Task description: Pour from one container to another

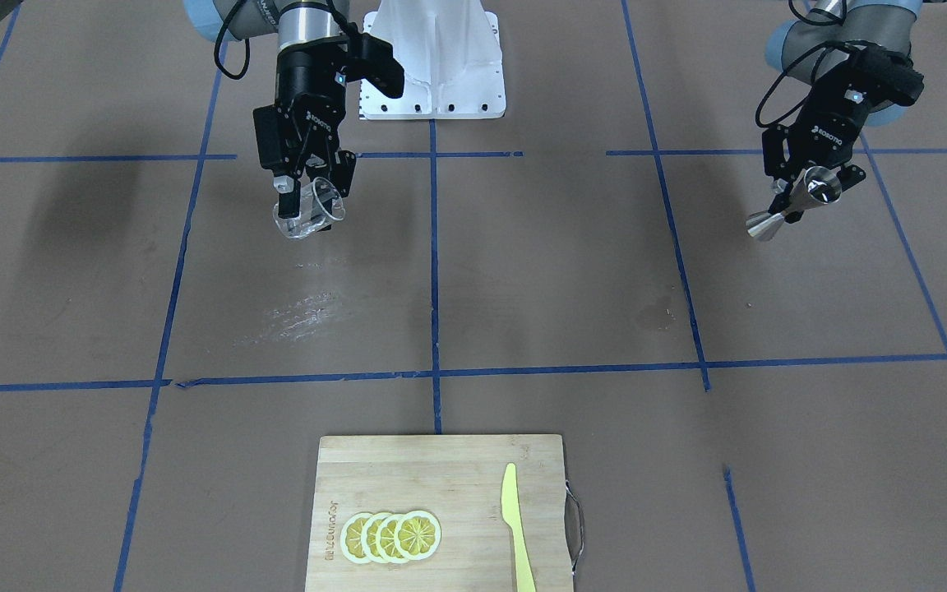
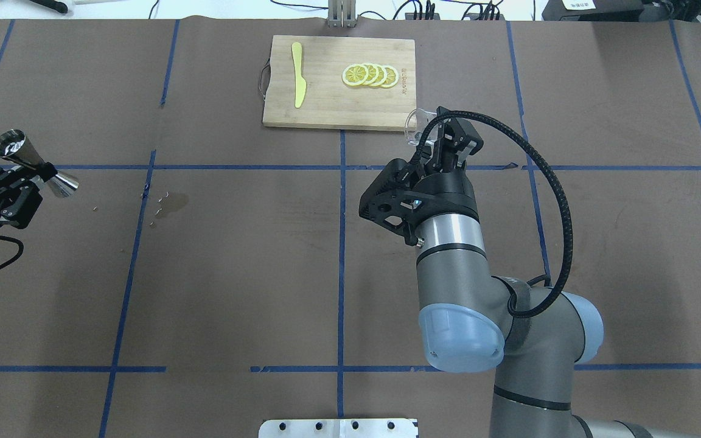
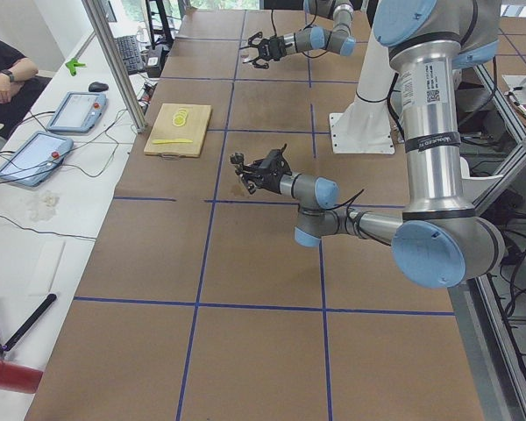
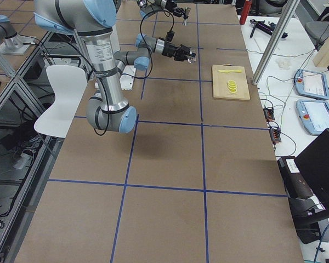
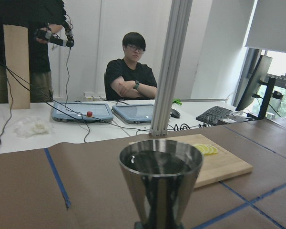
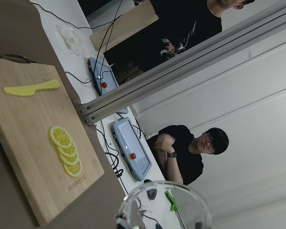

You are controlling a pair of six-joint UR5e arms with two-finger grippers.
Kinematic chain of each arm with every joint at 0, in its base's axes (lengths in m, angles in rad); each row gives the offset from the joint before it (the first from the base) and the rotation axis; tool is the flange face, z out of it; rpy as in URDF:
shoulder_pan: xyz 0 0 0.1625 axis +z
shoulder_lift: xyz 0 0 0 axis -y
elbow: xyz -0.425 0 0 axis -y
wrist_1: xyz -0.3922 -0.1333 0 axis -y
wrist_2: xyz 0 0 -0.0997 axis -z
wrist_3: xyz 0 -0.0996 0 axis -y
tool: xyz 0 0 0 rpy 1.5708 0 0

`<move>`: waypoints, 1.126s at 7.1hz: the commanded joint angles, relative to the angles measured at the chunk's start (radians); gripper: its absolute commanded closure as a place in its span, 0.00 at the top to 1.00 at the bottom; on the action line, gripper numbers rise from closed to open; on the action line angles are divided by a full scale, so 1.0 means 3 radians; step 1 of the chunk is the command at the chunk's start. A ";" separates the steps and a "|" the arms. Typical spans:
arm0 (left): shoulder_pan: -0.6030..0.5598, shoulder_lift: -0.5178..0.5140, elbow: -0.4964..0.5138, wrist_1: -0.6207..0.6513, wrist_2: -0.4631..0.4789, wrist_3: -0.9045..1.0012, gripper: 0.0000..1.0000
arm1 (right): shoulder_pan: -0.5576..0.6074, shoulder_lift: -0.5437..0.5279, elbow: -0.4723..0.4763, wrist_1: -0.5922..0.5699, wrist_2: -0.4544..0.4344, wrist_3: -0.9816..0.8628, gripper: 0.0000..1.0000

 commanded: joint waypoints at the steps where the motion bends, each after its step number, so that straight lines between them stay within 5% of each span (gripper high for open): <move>1: 0.0174 -0.0008 0.0097 -0.0003 0.0445 0.0005 0.00 | 0.0000 0.0000 0.0000 0.0000 0.0000 0.0000 0.00; 6: 0.0446 0.0007 0.0347 0.0002 0.0656 -0.0112 0.00 | 0.0000 0.0000 0.0000 0.0000 0.0000 0.0000 0.00; 8: 0.0671 -0.0018 0.0363 0.0002 0.1048 -0.0210 0.00 | 0.0000 0.0000 0.0000 0.0000 0.0000 0.0000 0.00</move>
